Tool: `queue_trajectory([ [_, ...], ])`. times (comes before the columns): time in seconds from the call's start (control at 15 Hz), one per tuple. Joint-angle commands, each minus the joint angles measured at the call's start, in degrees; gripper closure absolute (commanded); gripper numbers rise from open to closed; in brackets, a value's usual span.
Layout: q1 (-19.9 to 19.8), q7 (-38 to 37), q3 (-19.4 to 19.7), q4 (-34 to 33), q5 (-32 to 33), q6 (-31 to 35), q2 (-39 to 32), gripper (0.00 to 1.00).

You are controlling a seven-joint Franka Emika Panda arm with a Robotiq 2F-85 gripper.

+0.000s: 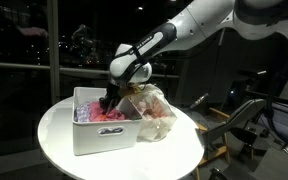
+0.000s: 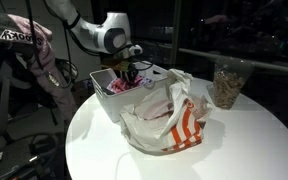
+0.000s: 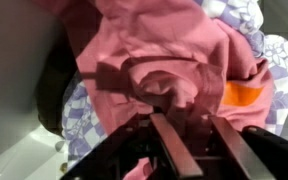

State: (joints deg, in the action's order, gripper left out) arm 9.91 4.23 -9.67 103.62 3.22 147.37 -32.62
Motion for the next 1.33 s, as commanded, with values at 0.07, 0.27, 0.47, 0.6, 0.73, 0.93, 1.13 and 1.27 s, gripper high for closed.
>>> queue_trajectory([
  [0.07,2.22,-2.99,2.88,-0.91,2.76,-10.5,4.26,0.97],
  [0.27,3.86,-6.83,5.61,0.11,8.24,-14.58,10.16,0.95],
  [0.47,4.11,-12.15,7.62,1.96,13.71,-15.19,17.66,0.95],
  [0.6,3.66,-16.17,8.7,3.33,18.0,-16.07,22.92,0.95],
  [0.73,2.59,-20.36,9.39,5.15,22.62,-17.21,28.52,0.95],
  [0.93,-0.42,-26.12,9.38,8.79,26.86,-18.31,36.86,0.95],
  [1.13,-4.33,-30.85,8.23,10.98,31.23,-20.61,43.37,0.96],
  [1.27,-6.64,-32.33,7.31,12.27,33.01,-21.86,46.65,0.96],
])
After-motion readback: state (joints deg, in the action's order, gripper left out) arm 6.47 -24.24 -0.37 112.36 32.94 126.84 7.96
